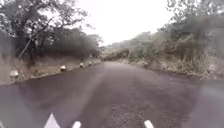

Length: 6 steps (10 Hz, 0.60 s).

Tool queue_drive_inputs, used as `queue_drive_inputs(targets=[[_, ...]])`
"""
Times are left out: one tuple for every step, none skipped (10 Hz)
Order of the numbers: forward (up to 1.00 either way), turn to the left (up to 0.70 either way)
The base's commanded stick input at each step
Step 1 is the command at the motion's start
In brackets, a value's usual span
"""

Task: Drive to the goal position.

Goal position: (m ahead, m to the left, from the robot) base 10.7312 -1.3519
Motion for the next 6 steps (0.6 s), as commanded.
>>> queue_drive_inputs(targets=[[1.00, 0.00], [1.00, 0.00], [1.00, 0.00], [1.00, 0.00], [1.00, 0.00], [1.00, 0.00]])
